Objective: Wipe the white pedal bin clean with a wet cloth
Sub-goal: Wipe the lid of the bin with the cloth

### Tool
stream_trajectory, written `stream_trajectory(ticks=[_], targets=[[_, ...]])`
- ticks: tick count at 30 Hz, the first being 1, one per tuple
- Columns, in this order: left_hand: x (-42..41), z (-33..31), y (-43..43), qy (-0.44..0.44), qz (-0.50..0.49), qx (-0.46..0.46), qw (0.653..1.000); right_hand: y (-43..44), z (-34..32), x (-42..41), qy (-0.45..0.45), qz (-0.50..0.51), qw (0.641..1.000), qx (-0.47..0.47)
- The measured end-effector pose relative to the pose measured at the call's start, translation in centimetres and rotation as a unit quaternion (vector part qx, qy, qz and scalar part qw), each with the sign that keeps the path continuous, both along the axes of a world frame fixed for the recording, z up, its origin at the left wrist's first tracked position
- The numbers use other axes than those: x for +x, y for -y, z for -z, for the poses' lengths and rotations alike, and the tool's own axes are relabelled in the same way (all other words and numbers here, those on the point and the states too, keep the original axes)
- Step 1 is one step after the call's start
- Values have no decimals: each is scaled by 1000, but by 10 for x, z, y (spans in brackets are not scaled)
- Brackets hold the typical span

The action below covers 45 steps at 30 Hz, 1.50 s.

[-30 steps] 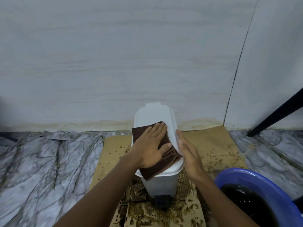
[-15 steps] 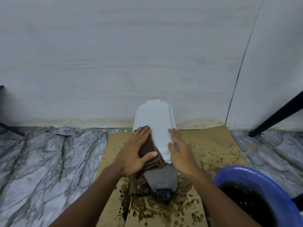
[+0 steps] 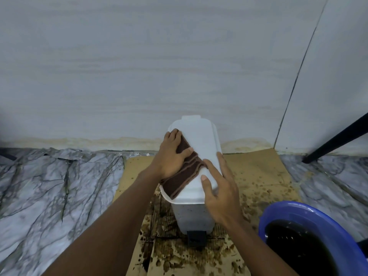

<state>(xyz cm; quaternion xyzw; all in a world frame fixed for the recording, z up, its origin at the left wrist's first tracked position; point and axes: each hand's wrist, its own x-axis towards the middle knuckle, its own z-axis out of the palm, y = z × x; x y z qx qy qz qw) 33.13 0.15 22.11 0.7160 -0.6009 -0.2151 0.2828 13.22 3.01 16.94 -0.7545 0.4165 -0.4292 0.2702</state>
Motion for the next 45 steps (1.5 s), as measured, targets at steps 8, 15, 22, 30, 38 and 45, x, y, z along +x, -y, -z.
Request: stream_trajectory(ticks=[8, 15, 22, 30, 38, 45], targets=[[-17, -7, 24, 255, 88, 22, 963, 0, 7, 1, 30, 15, 999, -40], [-9, -8, 25, 226, 90, 3, 970, 1, 3, 1, -28, 12, 998, -47], [-3, -2, 8, 155, 36, -13, 987, 1, 2, -8, -55, -42, 996, -48], [-4, 6, -23, -1, -40, -17, 999, 8, -2, -24, -106, -126, 986, -37], [-22, -3, -21, -6, -93, -30, 995, 23, -7, -34, -130, -131, 982, -30], [-40, -5, -34, -23, -168, -56, 984, 52, -19, -48, -116, -213, 970, -15]])
